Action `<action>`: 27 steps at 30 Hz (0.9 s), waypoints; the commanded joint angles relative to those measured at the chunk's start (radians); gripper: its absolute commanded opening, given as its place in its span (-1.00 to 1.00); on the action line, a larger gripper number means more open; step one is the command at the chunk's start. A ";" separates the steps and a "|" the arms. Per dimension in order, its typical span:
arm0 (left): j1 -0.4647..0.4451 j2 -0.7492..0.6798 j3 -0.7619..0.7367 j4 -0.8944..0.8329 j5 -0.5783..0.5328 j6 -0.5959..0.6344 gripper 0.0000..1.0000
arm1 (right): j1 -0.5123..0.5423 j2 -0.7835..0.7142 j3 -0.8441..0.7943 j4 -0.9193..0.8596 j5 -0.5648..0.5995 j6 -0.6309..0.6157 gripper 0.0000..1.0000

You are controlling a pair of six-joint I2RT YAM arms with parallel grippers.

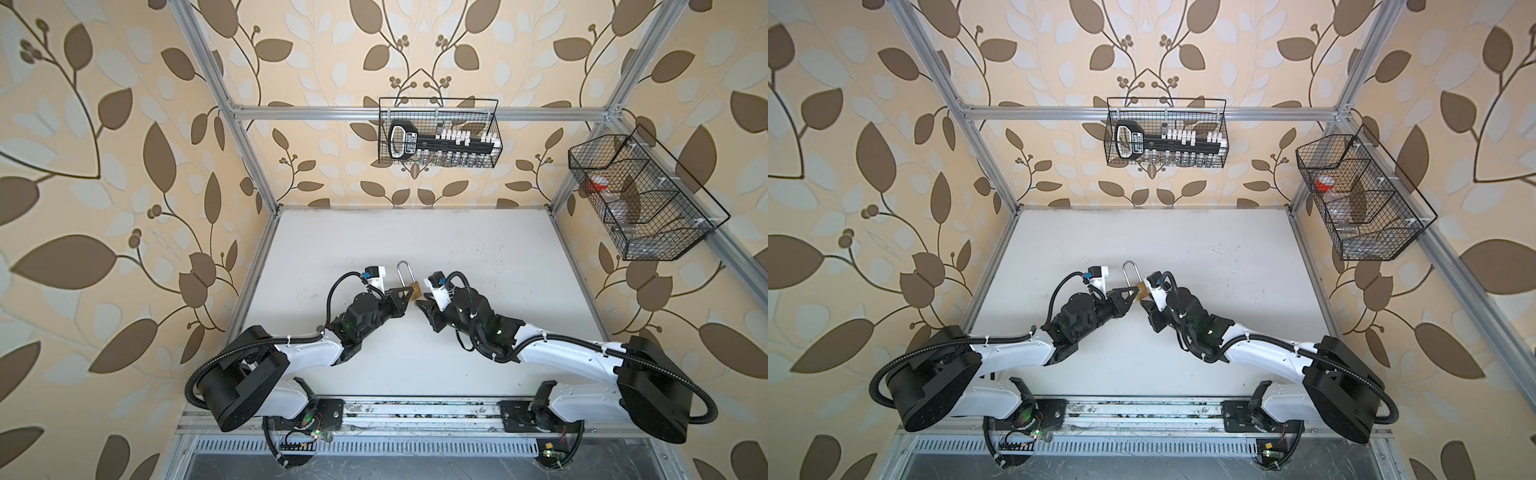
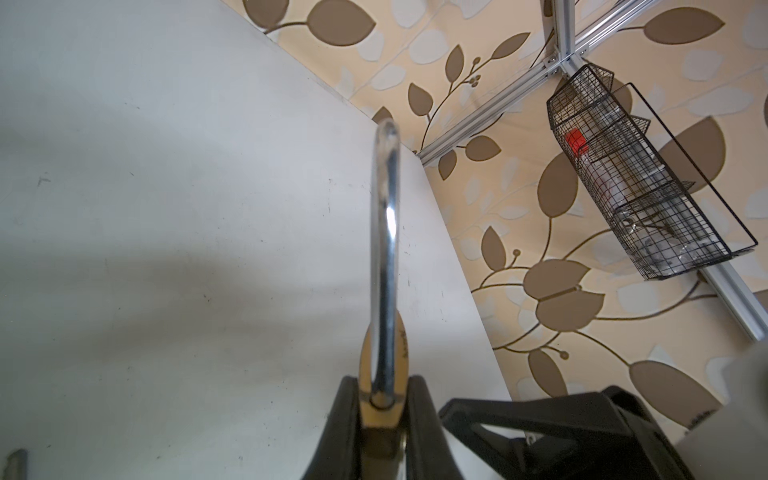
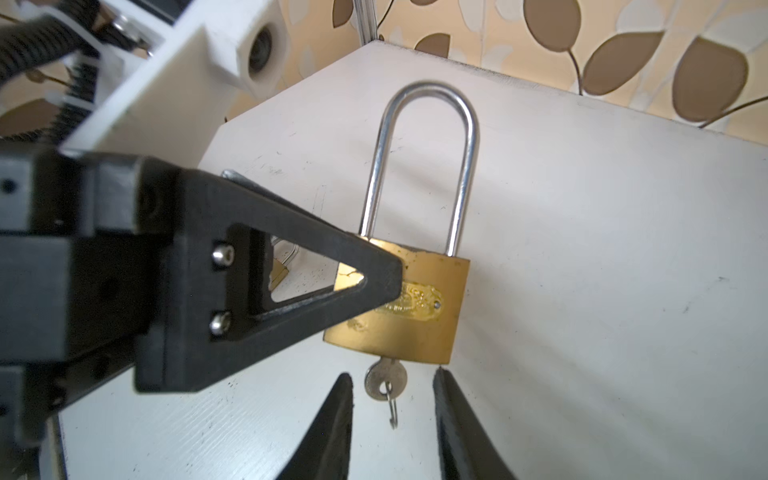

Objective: Unlock with the key
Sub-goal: 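Move the open right gripper toward the padlock body and hanging key, then close the right gripper on the silver key and twist it in the lock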

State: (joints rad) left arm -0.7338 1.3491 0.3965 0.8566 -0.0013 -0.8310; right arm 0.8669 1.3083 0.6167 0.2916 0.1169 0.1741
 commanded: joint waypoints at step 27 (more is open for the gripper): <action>-0.019 -0.022 0.020 0.196 -0.048 -0.010 -1.00 | 0.038 0.091 0.081 -0.043 0.098 -0.018 -0.49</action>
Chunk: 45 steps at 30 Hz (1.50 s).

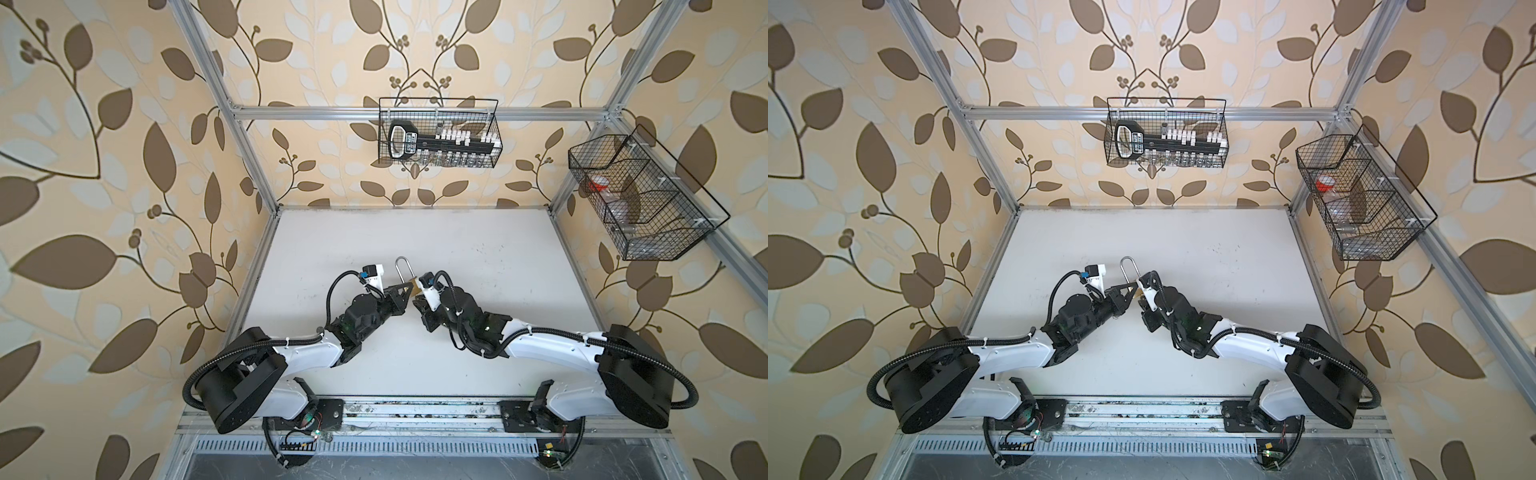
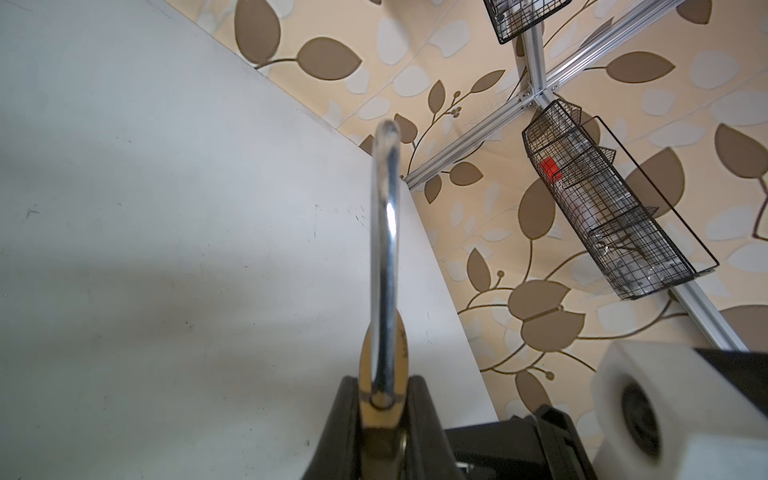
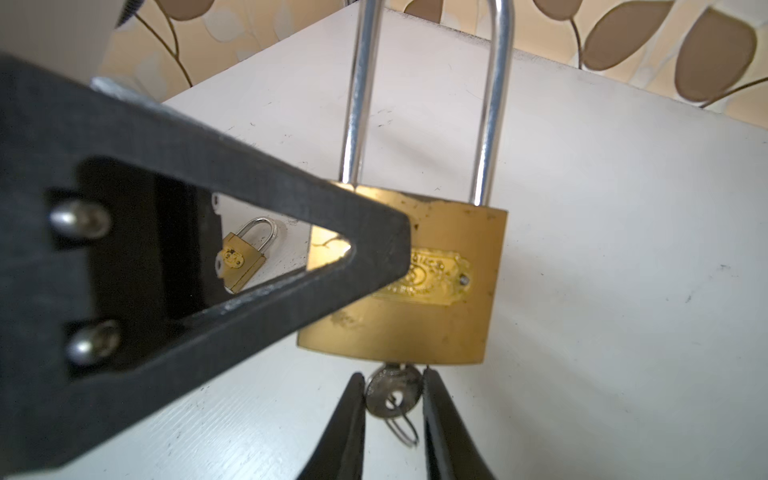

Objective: Unlock with the key
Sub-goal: 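Close the right gripper on the silver key and twist it in the lock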

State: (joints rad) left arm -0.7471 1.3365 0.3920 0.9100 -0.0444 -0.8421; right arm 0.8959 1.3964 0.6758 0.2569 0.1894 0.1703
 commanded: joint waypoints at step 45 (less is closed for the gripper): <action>-0.014 -0.011 0.014 0.146 -0.040 0.012 -1.00 | 0.015 0.007 0.033 -0.021 0.048 -0.002 -0.97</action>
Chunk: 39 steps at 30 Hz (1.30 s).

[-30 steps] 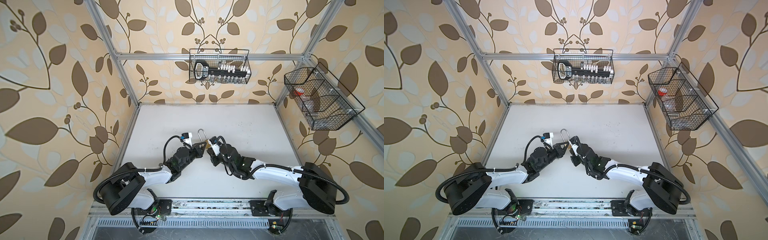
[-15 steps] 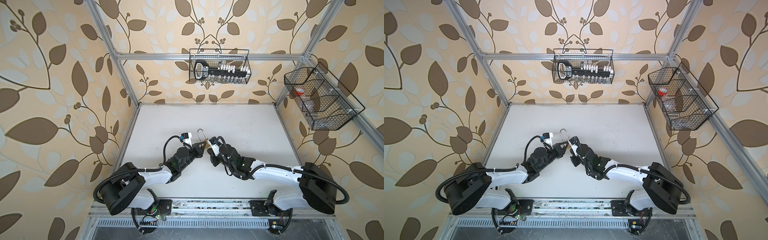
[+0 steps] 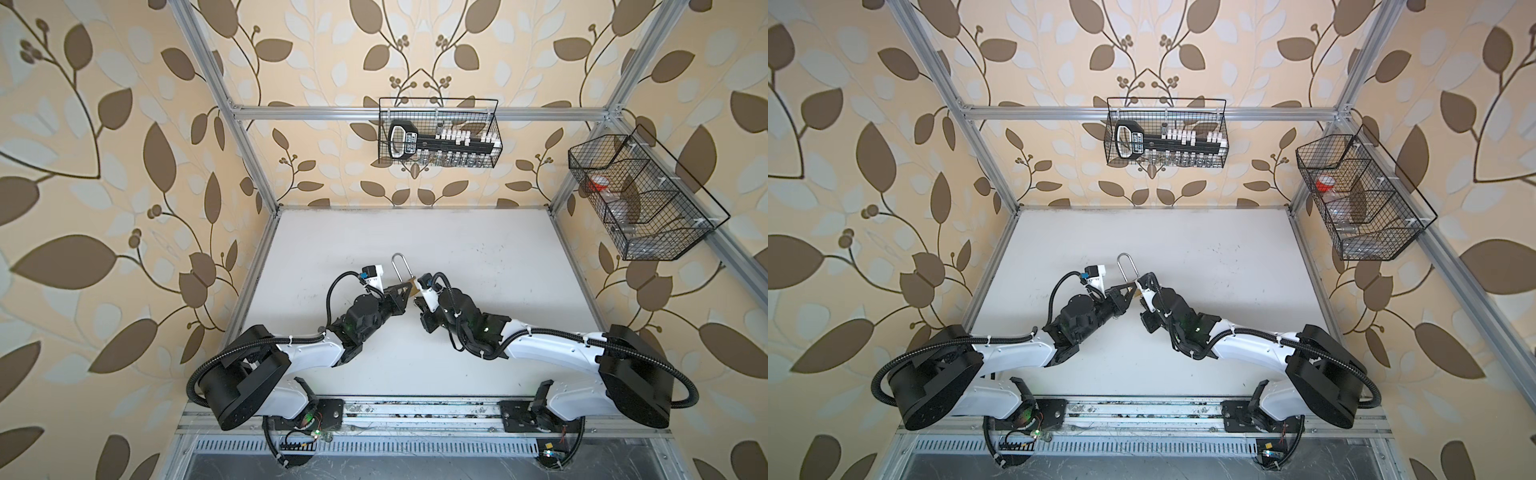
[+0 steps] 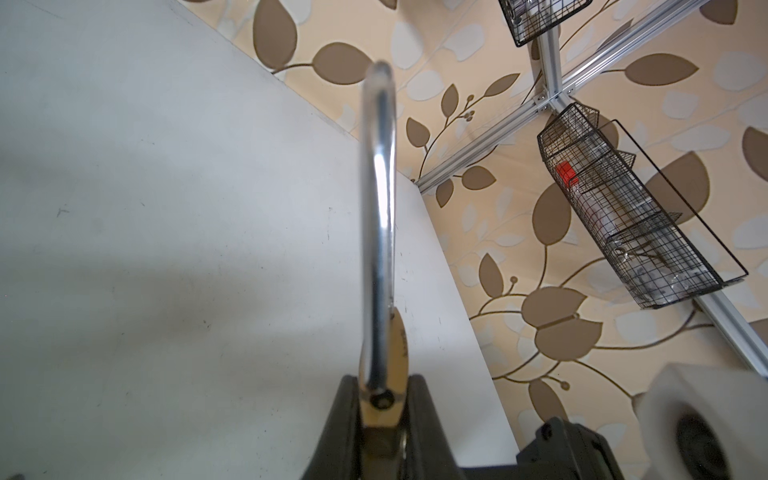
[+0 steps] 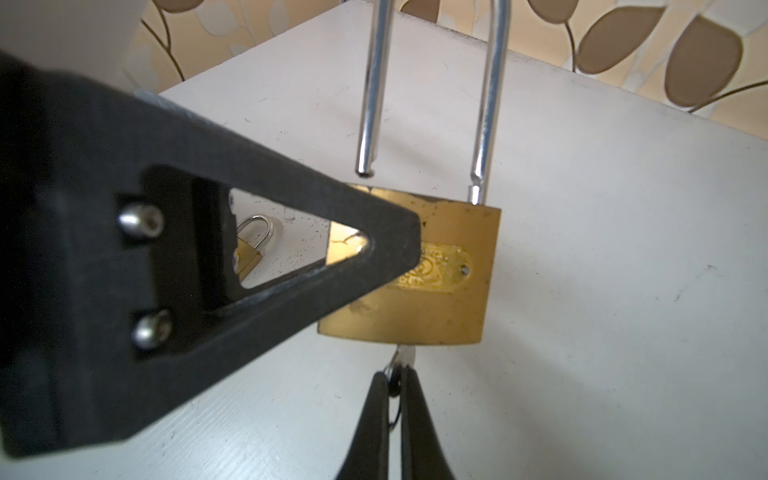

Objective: Unlock with the key
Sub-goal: 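Close the right gripper on the silver key and twist it in the lock, then open the right gripper off the key and draw it back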

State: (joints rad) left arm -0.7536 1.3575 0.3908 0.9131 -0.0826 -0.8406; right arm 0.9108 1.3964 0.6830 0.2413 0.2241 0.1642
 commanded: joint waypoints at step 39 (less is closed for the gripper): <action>-0.004 -0.002 0.049 0.024 0.411 0.640 -1.00 | -0.334 -0.332 -0.280 0.381 -0.548 0.198 -0.05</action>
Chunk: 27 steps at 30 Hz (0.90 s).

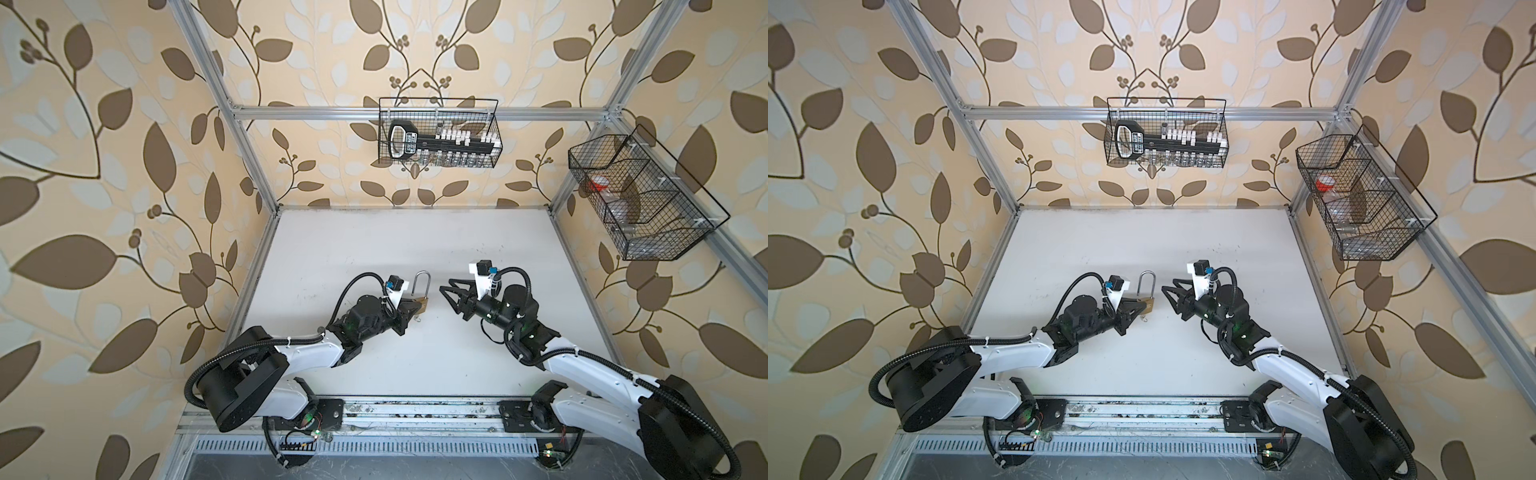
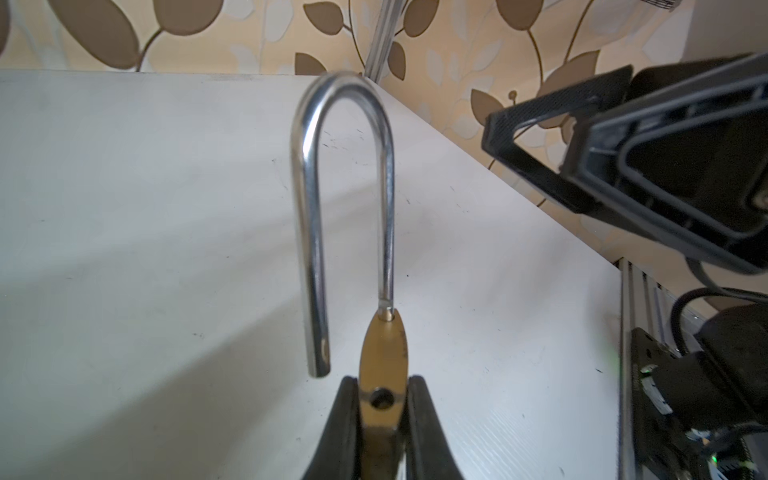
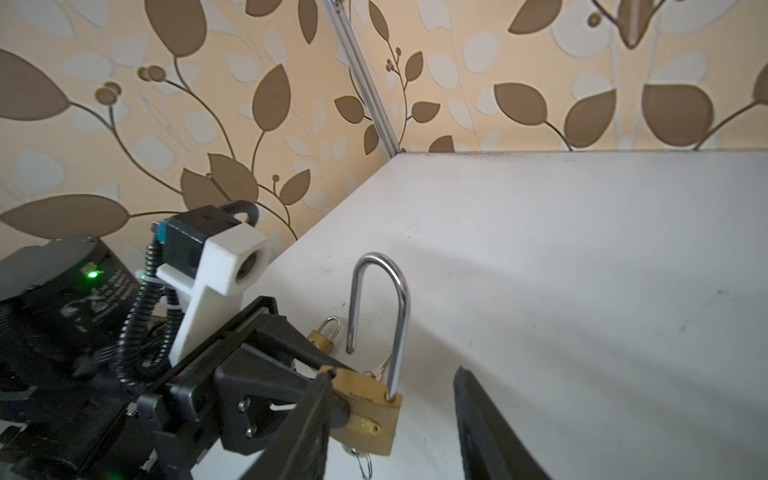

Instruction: Unlock with the key

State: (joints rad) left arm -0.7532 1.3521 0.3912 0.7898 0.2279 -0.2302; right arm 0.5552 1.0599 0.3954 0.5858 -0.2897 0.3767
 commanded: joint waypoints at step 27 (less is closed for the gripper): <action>-0.086 0.112 0.065 0.271 0.073 -0.012 -1.00 | 0.029 0.091 0.063 -0.095 0.164 0.003 -0.03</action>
State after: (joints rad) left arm -0.8135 1.5013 0.4122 0.8940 0.2611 -0.2672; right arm 0.5991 1.1610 0.4347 0.5091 -0.1715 0.3733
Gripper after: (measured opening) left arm 0.151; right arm 0.482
